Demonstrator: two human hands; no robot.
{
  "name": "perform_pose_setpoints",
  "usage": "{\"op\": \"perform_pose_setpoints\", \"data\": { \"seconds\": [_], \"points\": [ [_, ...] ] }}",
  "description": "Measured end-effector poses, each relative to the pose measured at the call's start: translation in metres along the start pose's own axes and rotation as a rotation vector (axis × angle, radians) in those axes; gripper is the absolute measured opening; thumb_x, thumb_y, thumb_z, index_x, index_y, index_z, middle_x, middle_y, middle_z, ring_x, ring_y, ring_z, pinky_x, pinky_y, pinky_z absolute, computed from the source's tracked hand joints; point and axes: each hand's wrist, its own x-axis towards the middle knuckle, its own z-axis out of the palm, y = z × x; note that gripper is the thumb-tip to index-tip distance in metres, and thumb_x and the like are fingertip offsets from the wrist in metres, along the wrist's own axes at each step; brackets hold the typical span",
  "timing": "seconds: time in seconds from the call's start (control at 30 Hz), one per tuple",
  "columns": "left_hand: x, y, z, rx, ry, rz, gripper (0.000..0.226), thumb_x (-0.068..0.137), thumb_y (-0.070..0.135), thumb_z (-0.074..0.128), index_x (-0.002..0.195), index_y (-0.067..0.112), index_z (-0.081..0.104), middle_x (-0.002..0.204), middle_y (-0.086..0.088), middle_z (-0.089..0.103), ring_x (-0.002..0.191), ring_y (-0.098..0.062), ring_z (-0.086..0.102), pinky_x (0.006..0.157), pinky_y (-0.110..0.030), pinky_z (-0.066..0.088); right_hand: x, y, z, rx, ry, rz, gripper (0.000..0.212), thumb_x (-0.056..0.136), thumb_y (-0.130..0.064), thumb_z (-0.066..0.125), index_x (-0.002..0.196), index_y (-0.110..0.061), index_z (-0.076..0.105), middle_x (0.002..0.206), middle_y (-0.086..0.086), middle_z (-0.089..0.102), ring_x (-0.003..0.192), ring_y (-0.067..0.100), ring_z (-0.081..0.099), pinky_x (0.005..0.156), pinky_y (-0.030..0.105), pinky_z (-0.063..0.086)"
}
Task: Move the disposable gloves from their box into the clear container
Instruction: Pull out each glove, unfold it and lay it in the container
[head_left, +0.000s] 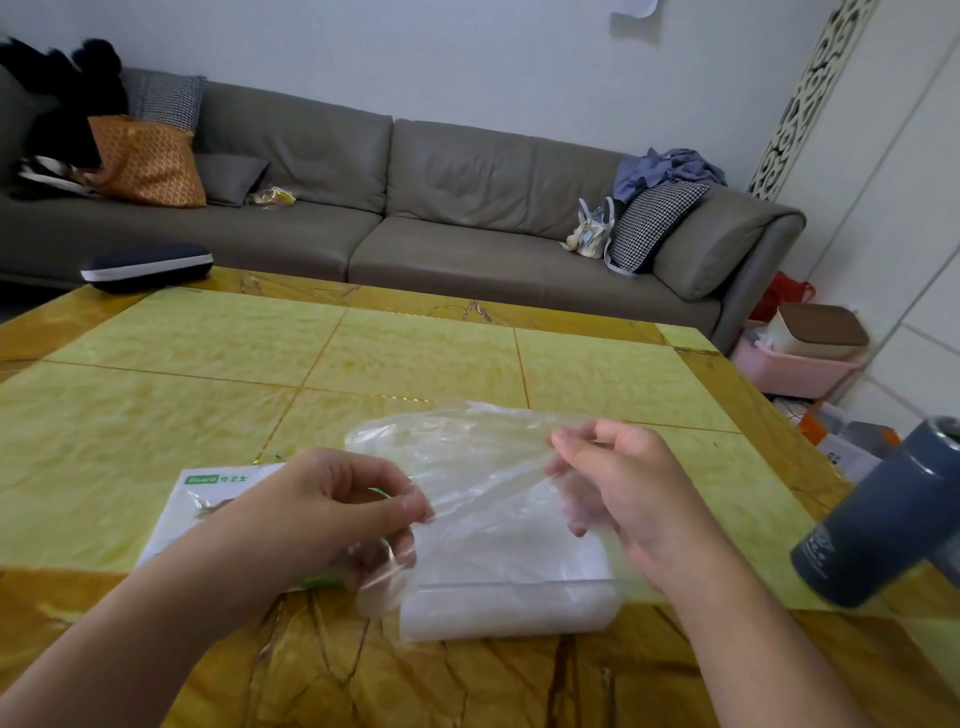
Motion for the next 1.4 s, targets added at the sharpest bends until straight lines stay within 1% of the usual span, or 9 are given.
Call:
{"op": "perform_pose_setpoints", "data": {
  "seconds": [0.17, 0.3, 0.43, 0.6, 0.87, 0.97, 1.1, 1.27, 1.4],
  "points": [
    [-0.001, 0.002, -0.013, 0.368, 0.071, -0.055, 0.036, 0.091, 0.043, 0.072, 0.075, 0.011, 0.074, 0.065, -0.011, 0.073, 0.055, -0.020, 0.062, 0.056, -0.031, 0.051, 0.002, 0.007, -0.011, -0.220, 0.013, 0.003, 0.007, 0.100, -0.003, 0.066, 0.096, 0.002, 0.069, 0.066, 0.012, 0.072, 0.043, 0.020, 0.055, 0.040, 0.028, 0.045],
    [-0.003, 0.016, -0.005, 0.697, 0.453, 0.323, 0.024, 0.089, 0.049, 0.066, 0.076, 0.030, 0.068, 0.070, 0.016, 0.068, 0.061, -0.007, 0.063, 0.055, -0.030, 0.054, 0.002, 0.007, -0.022, -0.555, -0.053, 0.043, 0.011, 0.101, -0.011, 0.064, 0.095, -0.013, 0.072, 0.062, 0.003, 0.073, 0.042, 0.013, 0.058, 0.043, 0.022, 0.046],
    [0.024, 0.020, 0.049, 0.831, 0.146, 0.341, 0.015, 0.101, 0.032, 0.056, 0.100, 0.038, 0.070, 0.094, 0.024, 0.067, 0.088, 0.005, 0.062, 0.072, -0.013, 0.050, -0.003, 0.004, -0.017, -0.731, -0.107, 0.044, 0.016, 0.103, -0.016, 0.062, 0.091, -0.019, 0.071, 0.063, 0.000, 0.071, 0.042, 0.008, 0.059, 0.042, 0.021, 0.046],
    [0.076, -0.016, 0.078, 1.025, -0.058, 0.027, 0.027, 0.094, 0.011, 0.043, 0.099, 0.021, 0.067, 0.106, 0.001, 0.072, 0.097, -0.023, 0.069, 0.087, -0.046, 0.060, 0.001, 0.010, -0.011, -0.859, -0.055, 0.030, 0.012, 0.099, -0.016, 0.066, 0.088, -0.020, 0.069, 0.073, 0.001, 0.074, 0.048, 0.008, 0.066, 0.043, 0.026, 0.053],
    [0.092, -0.016, 0.076, 1.060, -0.315, -0.064, 0.049, 0.092, 0.016, 0.060, 0.139, 0.030, 0.059, 0.112, 0.018, 0.073, 0.093, -0.002, 0.065, 0.079, -0.020, 0.054, 0.007, 0.013, -0.001, -1.102, 0.042, 0.000, 0.014, 0.088, -0.004, 0.074, 0.076, -0.010, 0.070, 0.079, 0.005, 0.069, 0.061, 0.023, 0.073, 0.058, 0.046, 0.065],
    [0.094, -0.013, 0.074, 1.125, -0.333, -0.062, 0.049, 0.089, 0.020, 0.065, 0.136, 0.035, 0.059, 0.108, 0.018, 0.073, 0.082, -0.004, 0.063, 0.063, -0.019, 0.049, 0.007, 0.011, 0.000, -1.195, 0.056, -0.015, 0.024, 0.085, -0.001, 0.074, 0.067, -0.011, 0.061, 0.072, 0.006, 0.064, 0.057, 0.023, 0.067, 0.049, 0.034, 0.060],
    [0.095, -0.018, 0.078, 1.245, -0.273, 0.013, 0.025, 0.086, 0.027, 0.066, 0.111, 0.029, 0.068, 0.099, 0.009, 0.072, 0.092, -0.018, 0.068, 0.081, -0.037, 0.059, -0.002, 0.006, 0.000, -1.229, 0.087, -0.071, 0.037, 0.090, -0.004, 0.067, 0.065, -0.016, 0.042, 0.069, 0.002, 0.050, 0.052, 0.022, 0.047, 0.041, 0.028, 0.031],
    [0.086, -0.016, 0.085, 1.325, -0.228, 0.089, 0.018, 0.087, 0.043, 0.064, 0.093, 0.028, 0.056, 0.093, 0.005, 0.060, 0.091, -0.025, 0.064, 0.079, -0.035, 0.052, -0.028, -0.024, 0.015, -1.063, 0.118, -0.355, 0.009, 0.088, -0.009, 0.058, 0.089, -0.018, 0.055, 0.088, -0.005, 0.057, 0.079, 0.017, 0.058, 0.067, 0.035, 0.055],
    [0.081, -0.012, 0.090, 1.363, -0.232, 0.074, 0.026, 0.093, 0.044, 0.060, 0.110, 0.025, 0.061, 0.107, -0.001, 0.065, 0.101, -0.027, 0.065, 0.084, -0.037, 0.051, -0.030, -0.015, 0.035, -0.921, -0.143, -0.115, 0.015, 0.076, -0.001, 0.044, 0.071, -0.009, 0.056, 0.072, 0.007, 0.060, 0.056, 0.023, 0.056, 0.045, 0.038, 0.050]
  ]
}}
